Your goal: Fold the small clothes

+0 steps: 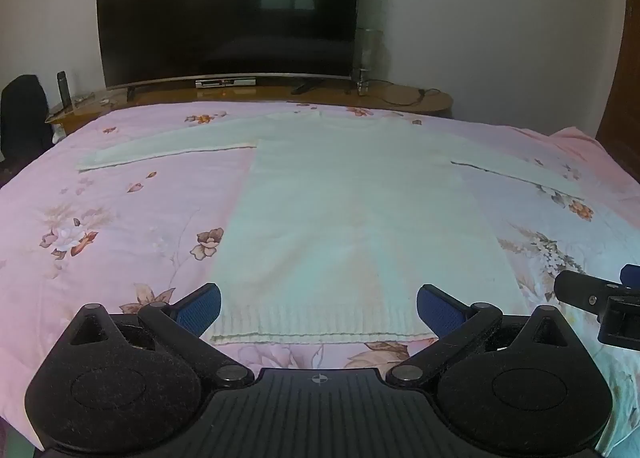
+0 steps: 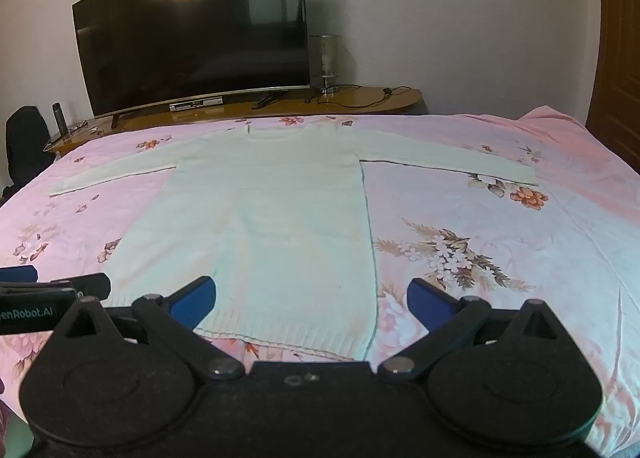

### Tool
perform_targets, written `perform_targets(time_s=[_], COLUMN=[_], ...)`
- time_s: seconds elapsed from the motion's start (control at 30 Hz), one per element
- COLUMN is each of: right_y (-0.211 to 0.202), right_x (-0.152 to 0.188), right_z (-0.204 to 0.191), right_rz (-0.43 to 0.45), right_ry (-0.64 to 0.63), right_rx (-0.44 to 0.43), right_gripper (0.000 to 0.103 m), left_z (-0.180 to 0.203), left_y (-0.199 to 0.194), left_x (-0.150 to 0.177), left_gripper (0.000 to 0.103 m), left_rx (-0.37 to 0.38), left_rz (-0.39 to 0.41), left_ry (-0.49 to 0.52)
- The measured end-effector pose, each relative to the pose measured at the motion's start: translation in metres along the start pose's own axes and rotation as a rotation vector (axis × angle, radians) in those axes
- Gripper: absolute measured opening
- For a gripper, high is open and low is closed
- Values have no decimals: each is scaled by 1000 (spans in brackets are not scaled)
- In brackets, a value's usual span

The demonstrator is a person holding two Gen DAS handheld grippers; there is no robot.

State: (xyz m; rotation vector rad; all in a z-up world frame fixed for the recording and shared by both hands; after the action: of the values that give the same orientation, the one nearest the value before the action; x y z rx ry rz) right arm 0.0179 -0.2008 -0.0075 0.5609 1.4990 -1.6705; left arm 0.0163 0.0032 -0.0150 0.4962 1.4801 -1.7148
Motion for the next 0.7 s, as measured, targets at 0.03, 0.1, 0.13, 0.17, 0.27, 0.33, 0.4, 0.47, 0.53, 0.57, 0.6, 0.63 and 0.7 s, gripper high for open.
perform_targets(time_s=[0.03,0.1,0.13,0.17,0.27,0.33,0.4,0.47,0.53,0.57,0.6,0.63,0.7], right_y=[0,-1,-1,-1,-2,-2,-3,-3,-3,-3,-3,-3,-3], right_x=[0,1,1,1,1,1,1,2,1,2,2,2,2], right_z=[0,1,2,3,4,4,5,5,6,7,6,7,6], right_rz=[-1,-1,-1,-2,0,0,0,-1,-2,-2,-2,-2,-2], right_ry=[1,2,4,6,6,6,7,9,9,9,9,9,8], right_rx=[0,2,2,1,2,2,3,2,4,3,3,3,2], right_gripper=[102,102,102,102,102,102,102,102,102,102,102,102,102], left_z=[0,1,1,1,0,2,4,4,5,5,5,5,4], left_y=[0,-1,-1,-2,-2,-2,-1,-2,-2,-2,-2,-2,-2], left_x=[0,0,0,-1,-1,0,1,1,1,1,1,1,1], left_gripper=[103,103,103,103,103,103,103,103,103,103,103,103,103], left_rx=[1,1,2,1,2,-1,-1,0,1,1,0,0,1], left_rz=[-1,-1,-1,-1,-1,0,-1,-2,-2,-2,-3,-2,-1], left_ry=[1,4,6,7,7,11,12,14,15,16,17,17,16])
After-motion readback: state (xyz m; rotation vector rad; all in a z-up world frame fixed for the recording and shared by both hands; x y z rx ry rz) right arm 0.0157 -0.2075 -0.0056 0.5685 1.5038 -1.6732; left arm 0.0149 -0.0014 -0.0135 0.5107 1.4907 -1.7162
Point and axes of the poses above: each gripper's, at about its wrist camera, not at the fingertips, and y roughly the way its jaws point, z to its right, x to its underside, the point moved 2 cm from there along y, roughly the way its jaws point, and after that the axes turned 15 degrees about -y, right-handed, at the moved point
